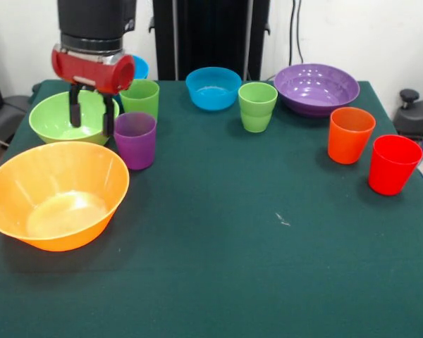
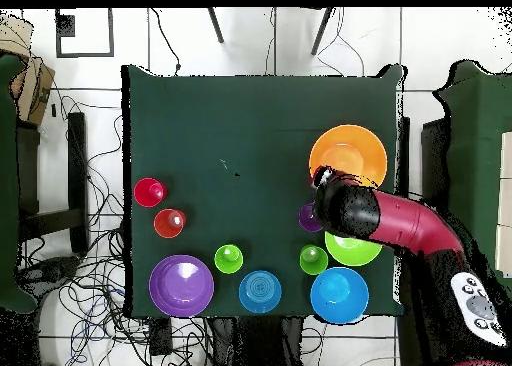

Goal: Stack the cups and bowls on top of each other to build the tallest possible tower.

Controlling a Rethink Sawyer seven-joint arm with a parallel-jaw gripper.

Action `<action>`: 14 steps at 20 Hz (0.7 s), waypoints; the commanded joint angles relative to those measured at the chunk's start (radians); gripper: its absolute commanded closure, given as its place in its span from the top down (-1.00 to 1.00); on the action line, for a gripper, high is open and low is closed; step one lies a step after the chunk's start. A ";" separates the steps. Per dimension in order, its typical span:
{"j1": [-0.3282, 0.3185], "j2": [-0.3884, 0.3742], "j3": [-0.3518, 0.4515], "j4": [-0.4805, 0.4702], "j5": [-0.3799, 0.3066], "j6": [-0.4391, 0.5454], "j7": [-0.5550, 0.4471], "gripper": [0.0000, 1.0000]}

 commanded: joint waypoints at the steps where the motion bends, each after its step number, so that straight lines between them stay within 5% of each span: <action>1: 0.024 0.080 0.106 -0.210 0.007 0.152 -0.063 1.00; 14: 0.014 0.146 0.132 -0.321 0.004 0.162 -0.081 1.00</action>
